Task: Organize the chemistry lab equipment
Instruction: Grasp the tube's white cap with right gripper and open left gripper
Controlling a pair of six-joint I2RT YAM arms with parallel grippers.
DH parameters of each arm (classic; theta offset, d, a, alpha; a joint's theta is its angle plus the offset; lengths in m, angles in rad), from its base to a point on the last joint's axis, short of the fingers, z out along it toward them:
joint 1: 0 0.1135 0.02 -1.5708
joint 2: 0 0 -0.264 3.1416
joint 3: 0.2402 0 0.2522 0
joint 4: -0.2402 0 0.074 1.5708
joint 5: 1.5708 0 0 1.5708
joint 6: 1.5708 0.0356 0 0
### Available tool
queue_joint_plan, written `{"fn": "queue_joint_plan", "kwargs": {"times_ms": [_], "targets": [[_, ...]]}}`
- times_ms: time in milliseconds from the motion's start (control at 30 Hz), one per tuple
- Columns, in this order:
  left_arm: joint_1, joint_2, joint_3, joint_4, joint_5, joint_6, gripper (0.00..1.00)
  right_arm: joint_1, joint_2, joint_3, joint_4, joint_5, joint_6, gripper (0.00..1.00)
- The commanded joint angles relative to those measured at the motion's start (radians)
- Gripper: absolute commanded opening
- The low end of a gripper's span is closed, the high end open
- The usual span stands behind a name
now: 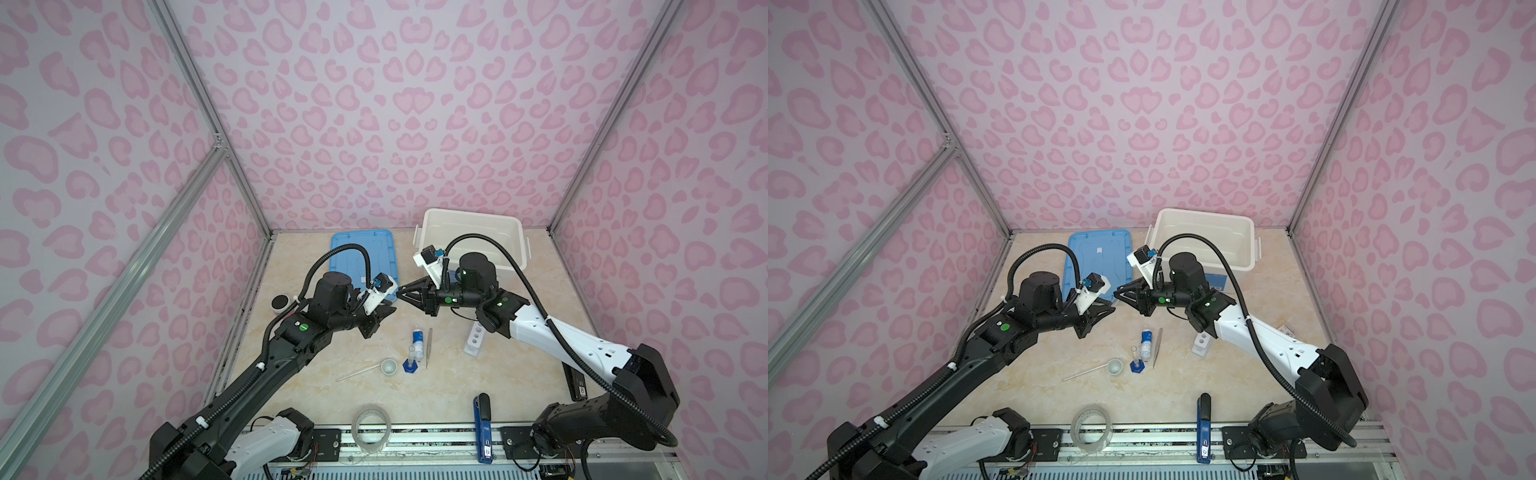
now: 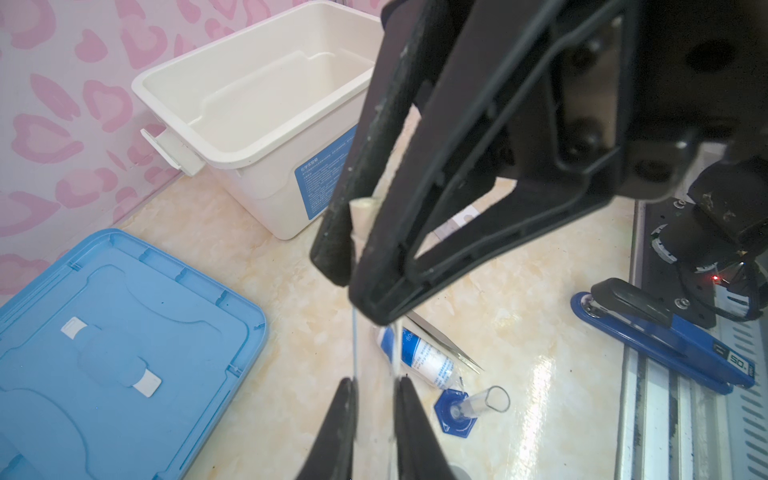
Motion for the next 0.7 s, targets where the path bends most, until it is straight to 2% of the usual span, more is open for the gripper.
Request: {"fn": "queue_joint_plan", "kwargs": {"times_ms": [0,200,300,367,500,667], "targets": [[0.001,0.001,-0.002,0.039,0.022,0.003,0.15,0.001,0.008,-0.007,0.027,0.001,0.006,0.14],[0.001,0.009,0.001,0.041,0.026,0.0,0.16,0.002,0.012,-0.009,0.031,0.0,0.018,0.1],[0.001,0.012,0.003,0.042,0.02,-0.003,0.2,0.001,0.011,-0.01,0.033,0.009,0.025,0.09],[0.001,0.015,0.003,0.046,0.011,-0.006,0.25,0.003,0.01,-0.008,0.03,0.02,0.029,0.08],[0.001,0.016,0.003,0.047,0.006,-0.01,0.45,0.002,0.011,0.001,0.011,0.037,0.024,0.06],[0.001,0.006,0.004,0.047,-0.022,-0.015,0.56,0.002,0.007,0.032,-0.103,0.114,-0.029,0.06]]}}
